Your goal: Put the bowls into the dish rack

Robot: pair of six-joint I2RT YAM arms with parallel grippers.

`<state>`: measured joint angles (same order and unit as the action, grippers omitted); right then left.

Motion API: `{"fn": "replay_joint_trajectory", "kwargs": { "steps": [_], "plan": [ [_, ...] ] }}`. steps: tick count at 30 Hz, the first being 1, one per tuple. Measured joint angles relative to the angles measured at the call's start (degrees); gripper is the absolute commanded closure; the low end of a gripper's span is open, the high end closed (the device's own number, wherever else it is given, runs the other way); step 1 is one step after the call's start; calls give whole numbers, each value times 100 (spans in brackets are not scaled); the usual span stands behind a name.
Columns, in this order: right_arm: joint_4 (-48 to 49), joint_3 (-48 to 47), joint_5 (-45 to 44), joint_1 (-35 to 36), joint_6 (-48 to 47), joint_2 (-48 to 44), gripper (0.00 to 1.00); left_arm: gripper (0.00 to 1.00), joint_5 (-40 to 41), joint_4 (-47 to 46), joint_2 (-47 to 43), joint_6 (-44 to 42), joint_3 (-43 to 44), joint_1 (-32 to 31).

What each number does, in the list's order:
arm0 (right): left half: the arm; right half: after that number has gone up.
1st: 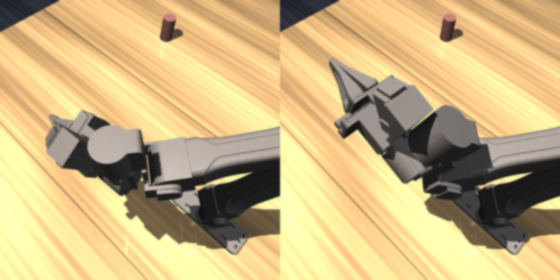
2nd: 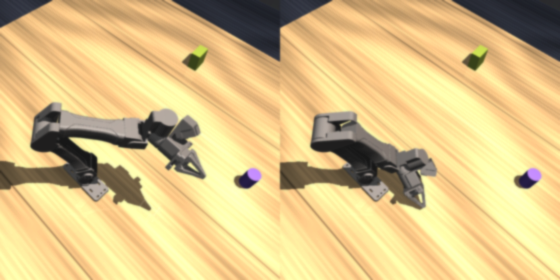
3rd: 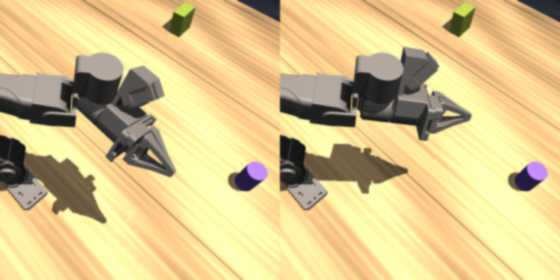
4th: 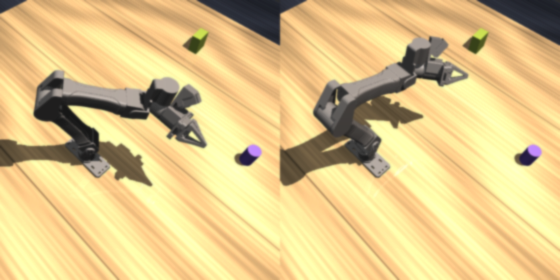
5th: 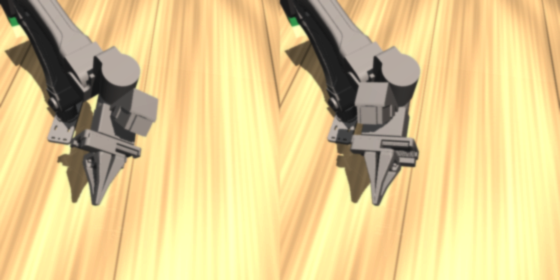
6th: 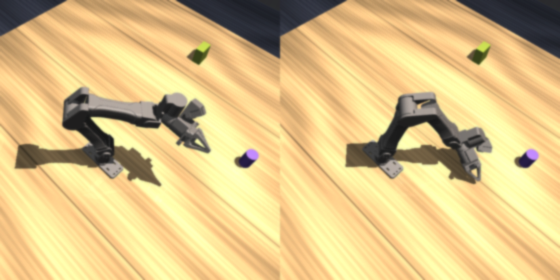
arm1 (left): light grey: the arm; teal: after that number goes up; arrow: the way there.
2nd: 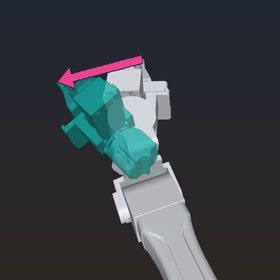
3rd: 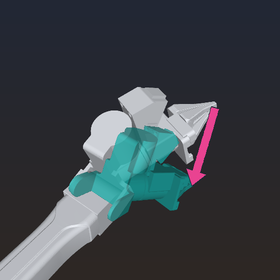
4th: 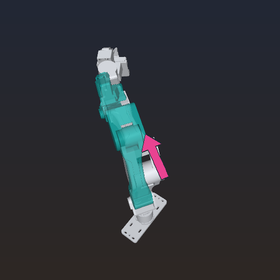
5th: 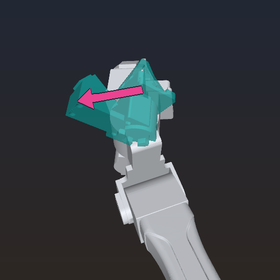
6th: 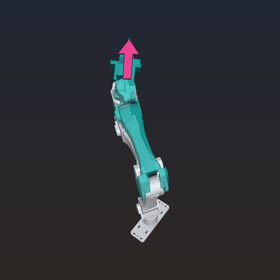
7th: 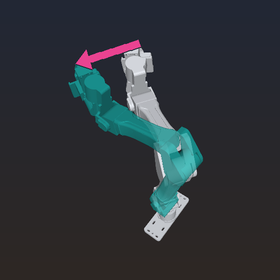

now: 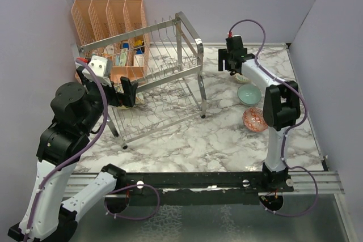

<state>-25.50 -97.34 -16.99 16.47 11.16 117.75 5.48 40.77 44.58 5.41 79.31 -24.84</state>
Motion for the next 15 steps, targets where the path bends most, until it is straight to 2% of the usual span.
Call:
{"fn": "replay_joint_trajectory", "kwargs": {
  "steps": [10, 15],
  "plan": [
    [68, 4, -492, -4, -216, 341, 23, 1, 44, -127, -13, -48, -229, 0],
    [144, 2, -697, -7, -313, 688, 31, 1, 164, -138, -13, -74, -232, 0]
  ]
}}
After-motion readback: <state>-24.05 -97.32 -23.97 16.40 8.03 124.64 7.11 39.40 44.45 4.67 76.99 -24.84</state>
